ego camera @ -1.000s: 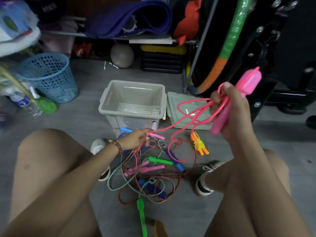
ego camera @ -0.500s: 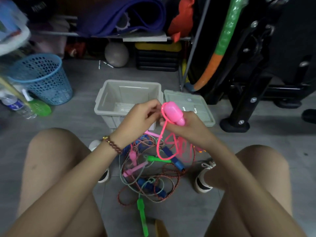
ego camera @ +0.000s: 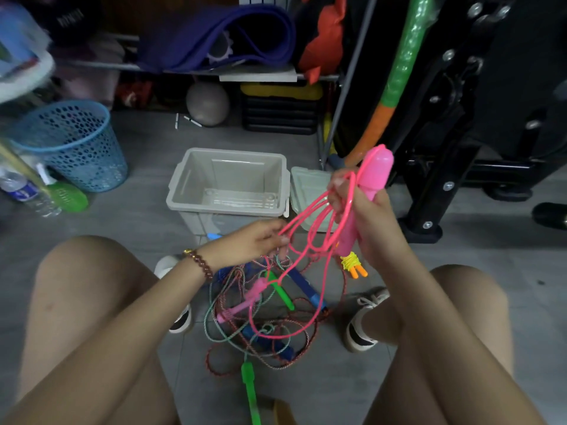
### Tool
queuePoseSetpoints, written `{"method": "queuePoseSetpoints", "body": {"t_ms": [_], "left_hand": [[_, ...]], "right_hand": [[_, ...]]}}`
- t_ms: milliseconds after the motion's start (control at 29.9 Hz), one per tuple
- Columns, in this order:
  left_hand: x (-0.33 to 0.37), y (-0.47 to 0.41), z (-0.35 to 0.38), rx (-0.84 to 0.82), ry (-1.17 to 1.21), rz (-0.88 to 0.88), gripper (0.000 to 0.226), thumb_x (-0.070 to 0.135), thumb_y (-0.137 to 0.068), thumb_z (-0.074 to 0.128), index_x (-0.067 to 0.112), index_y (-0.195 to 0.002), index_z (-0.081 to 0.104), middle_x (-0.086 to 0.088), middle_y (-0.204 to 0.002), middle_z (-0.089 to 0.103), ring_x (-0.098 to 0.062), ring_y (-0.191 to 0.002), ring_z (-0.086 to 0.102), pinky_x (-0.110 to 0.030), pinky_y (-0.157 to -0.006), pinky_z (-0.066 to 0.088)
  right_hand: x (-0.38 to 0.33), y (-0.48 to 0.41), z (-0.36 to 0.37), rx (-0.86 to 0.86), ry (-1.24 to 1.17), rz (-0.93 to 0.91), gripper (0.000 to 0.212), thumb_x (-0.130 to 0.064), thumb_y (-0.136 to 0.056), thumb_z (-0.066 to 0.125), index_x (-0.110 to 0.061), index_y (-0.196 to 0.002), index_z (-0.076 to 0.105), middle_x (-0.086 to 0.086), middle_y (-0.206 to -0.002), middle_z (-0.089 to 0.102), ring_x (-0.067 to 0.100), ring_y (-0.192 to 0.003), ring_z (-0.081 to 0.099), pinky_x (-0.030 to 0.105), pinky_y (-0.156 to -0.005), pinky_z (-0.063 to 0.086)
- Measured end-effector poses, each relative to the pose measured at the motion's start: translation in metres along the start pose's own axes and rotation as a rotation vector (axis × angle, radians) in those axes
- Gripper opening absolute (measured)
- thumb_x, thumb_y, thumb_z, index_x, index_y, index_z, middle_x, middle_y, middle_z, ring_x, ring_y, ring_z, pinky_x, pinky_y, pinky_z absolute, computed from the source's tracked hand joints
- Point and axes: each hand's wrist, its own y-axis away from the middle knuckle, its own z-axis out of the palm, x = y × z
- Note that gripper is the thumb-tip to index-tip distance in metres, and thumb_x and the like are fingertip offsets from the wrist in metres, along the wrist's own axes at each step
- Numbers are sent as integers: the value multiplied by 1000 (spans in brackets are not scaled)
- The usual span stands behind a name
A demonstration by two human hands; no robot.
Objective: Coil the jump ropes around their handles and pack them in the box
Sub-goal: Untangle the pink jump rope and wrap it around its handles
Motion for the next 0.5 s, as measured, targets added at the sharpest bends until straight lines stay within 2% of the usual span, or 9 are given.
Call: {"method": "queuePoseSetpoints", "body": {"t_ms": [100,134,200,267,367,401,434,468,501], "left_hand": [[-31,4,-5,-60,-233,-193,9,13,-97,45,20,-96,51,2,-80,61,-22,-76,61,-40,-77,51],[-37,6,-8,-80,-283,-246,13,13,-98,44,22,-92,51,2,-79,59,-22,-76,60,-40,-79,51],[-37,9,-13,-71,-265,-297,16,12,-98,42,20,-89,52,6,-73,53,-11,-68,53,-29,-71,48],[-27,9,-18,5,-174,-307,13,10,-98,43,14,-92,54,6,-71,49,-6,-62,46,-21,-61,41],[-15,10,-30,69,-95,-297,9,13,-96,50,18,-91,55,8,-69,50,0,-55,47,-20,-56,42],[-11,12,-33,55,-102,-302,7,15,-95,52,19,-90,55,8,-69,52,1,-53,47,-20,-56,43],[-8,12,-35,48,-91,-311,6,16,-94,53,19,-89,55,6,-71,53,1,-53,48,-20,-56,44],[-4,12,-35,61,-51,-317,7,14,-94,52,17,-88,55,5,-71,54,1,-52,48,-19,-54,45],[1,10,-34,97,10,-316,11,9,-96,49,13,-88,55,6,-70,55,3,-48,47,-16,-51,44]], "right_hand": [[-3,-3,-9,74,-33,-7,8,-25,-78,59,-27,-71,62,-9,-59,50,7,-54,44,23,-54,36],[-3,-4,-12,87,-21,-7,5,-24,-78,60,-25,-74,61,-7,-60,50,7,-52,45,23,-51,37],[-4,-6,-17,86,84,12,3,-19,-80,63,-17,-82,61,-3,-66,50,4,-51,45,20,-50,38],[-1,-11,-22,18,304,102,17,-13,-83,67,-7,-97,60,2,-75,51,7,-60,46,17,-53,39],[5,-14,-31,-254,849,260,55,-4,-84,65,-16,-133,43,4,-101,56,15,-79,53,14,-56,42],[9,-13,-34,-392,1053,276,66,-4,-84,63,-21,-141,35,8,-120,53,19,-93,56,16,-66,44],[11,-11,-35,-531,1212,307,73,-6,-84,62,-25,-146,28,12,-140,39,24,-113,53,21,-81,44],[14,-8,-34,-643,1307,352,77,-9,-85,62,-28,-148,23,13,-152,22,27,-128,43,25,-91,40],[16,-6,-33,-728,1348,393,75,-11,-87,61,-27,-148,22,12,-154,16,29,-133,38,26,-93,37]]}}
